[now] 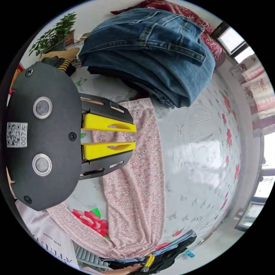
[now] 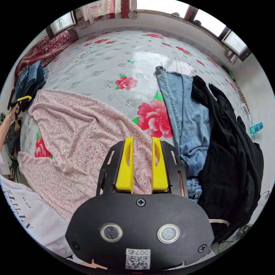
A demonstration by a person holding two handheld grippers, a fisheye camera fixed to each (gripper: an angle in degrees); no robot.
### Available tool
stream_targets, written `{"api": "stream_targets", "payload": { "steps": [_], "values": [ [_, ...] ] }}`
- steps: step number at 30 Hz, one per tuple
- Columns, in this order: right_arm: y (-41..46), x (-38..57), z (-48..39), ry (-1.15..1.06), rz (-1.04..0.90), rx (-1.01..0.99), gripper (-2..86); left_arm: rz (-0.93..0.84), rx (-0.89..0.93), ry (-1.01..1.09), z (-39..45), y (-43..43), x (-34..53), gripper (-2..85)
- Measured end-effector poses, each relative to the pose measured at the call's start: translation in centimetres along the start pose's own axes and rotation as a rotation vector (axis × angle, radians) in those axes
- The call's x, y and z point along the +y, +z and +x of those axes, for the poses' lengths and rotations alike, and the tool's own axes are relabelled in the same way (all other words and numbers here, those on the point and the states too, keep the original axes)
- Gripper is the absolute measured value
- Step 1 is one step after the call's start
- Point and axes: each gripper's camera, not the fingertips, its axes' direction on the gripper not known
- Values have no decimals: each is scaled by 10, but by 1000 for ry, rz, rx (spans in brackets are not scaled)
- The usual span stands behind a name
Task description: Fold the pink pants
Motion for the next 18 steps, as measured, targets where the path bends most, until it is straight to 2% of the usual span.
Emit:
{"api": "stream_targets", "payload": {
  "steps": [4, 6, 7, 9, 12, 14, 18],
  "values": [
    [29, -14, 10, -83, -93, -20, 61, -124, -123, 48, 10, 48, -55, 80],
    [35, -14, 18, -98, -100, -76, 57, -166, -102, 87, 12, 66, -64, 76],
    [35, -14, 25, -91, -91, -130, 54, -120, -91, 97, 12, 67, -68, 64],
    [34, -13, 31, -89, -82, -171, 45, -149, -54, 174, 20, 71, -72, 31],
    [32, -11, 25, -132, -78, -135, 27, -166, -168, 266, 43, 75, -70, -3],
    [31, -16, 21, -145, -138, -153, 14, -162, -174, 230, 46, 74, -67, -7],
    [-11, -8, 10, -161, -45, -56, 0, 59, -95, 60, 29, 25, -36, -9]
  ]
}}
